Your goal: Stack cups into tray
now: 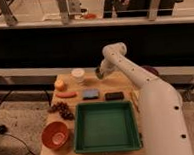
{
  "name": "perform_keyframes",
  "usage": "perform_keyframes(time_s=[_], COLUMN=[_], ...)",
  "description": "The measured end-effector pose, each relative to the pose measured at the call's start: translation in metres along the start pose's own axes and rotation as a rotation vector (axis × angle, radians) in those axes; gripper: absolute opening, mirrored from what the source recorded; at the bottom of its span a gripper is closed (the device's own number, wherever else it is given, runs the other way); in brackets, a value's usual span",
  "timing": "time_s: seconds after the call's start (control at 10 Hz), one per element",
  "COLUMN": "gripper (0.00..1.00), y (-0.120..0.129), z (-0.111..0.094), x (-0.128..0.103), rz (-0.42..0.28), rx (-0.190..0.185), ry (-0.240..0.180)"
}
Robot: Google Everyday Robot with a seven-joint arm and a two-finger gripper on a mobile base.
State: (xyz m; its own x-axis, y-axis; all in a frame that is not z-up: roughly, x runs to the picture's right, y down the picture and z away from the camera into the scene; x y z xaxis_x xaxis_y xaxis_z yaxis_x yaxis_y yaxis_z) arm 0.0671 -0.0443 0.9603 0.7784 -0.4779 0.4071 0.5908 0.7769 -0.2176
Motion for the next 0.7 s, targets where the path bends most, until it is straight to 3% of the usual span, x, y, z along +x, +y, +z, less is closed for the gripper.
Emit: perform_keyframes(time_s=[0.4,0.5,0.7], gripper=[0.07,0.01,0.00], y=[-0.008,-0.011,-0.012], z=[-0.027,-0.027,-0.034], x=[-0.005,-0.002,-0.003], rz=[-0.029,-0.036,-0.058], rx=[0.011,0.012,0.015], ry=[0.016,0.011,0.019])
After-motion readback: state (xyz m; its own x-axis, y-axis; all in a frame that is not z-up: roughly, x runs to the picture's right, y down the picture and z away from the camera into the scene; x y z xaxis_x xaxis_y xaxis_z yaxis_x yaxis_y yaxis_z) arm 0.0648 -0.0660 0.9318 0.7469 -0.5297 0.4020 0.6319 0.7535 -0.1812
